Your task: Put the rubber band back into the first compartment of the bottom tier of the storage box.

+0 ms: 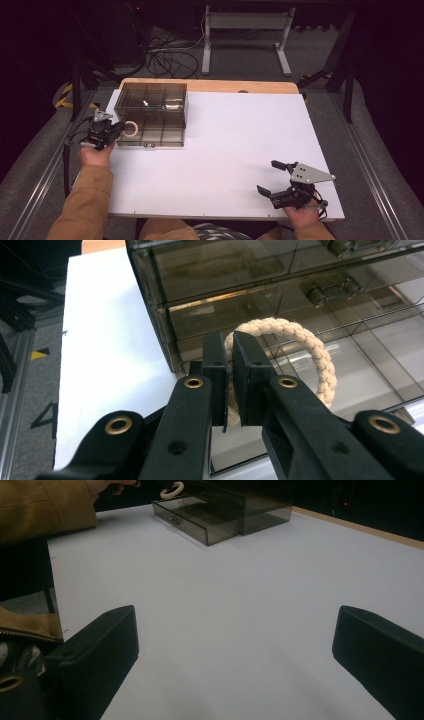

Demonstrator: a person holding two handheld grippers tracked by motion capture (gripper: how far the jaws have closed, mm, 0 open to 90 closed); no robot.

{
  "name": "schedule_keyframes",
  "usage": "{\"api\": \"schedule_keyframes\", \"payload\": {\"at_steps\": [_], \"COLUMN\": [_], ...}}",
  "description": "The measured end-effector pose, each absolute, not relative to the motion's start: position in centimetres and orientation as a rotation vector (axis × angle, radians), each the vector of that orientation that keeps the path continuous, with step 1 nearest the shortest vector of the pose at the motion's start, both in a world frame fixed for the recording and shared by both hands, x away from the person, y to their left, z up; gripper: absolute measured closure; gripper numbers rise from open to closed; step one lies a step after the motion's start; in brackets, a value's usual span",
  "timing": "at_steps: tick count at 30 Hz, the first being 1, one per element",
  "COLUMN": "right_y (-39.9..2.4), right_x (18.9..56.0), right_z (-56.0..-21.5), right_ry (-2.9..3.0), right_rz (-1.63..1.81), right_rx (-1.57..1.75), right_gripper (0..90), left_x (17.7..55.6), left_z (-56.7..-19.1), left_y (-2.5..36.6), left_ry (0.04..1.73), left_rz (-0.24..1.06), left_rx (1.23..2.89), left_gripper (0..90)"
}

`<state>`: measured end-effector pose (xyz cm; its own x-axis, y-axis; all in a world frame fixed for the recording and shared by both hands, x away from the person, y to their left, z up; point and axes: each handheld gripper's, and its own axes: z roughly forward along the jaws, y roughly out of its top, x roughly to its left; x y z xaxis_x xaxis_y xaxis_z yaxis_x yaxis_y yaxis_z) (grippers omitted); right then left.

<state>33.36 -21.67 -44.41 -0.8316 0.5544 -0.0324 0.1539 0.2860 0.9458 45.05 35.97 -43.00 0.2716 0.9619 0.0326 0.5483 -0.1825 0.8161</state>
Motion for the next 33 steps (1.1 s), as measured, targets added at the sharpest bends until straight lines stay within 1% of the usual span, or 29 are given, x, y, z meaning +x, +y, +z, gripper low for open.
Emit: {"api": "schedule_keyframes", "payload": {"at_steps": [6, 17, 30, 33], "right_y": [-21.6, -21.6, -21.7, -21.6], "right_x": [33.4, 33.3, 33.3, 33.3], "right_z": [-44.4, -44.4, -44.4, -44.4], "right_ry": [2.207, 2.208, 2.208, 2.21], "right_rz": [1.559, 1.561, 1.56, 1.562], "right_rx": [0.64, 0.638, 0.637, 0.636], "right_gripper": [5.3, 5.3, 5.3, 5.3], "left_x": [45.5, 45.7, 45.9, 45.9], "left_z": [-43.7, -44.4, -44.6, -44.6], "left_y": [35.7, 35.8, 35.7, 35.7], "left_ry": [1.382, 1.405, 1.418, 1.413], "left_rz": [0.741, 0.723, 0.712, 0.714], "left_rx": [1.869, 1.867, 1.884, 1.879], "left_gripper": [84.6, 84.3, 84.2, 82.9]}}
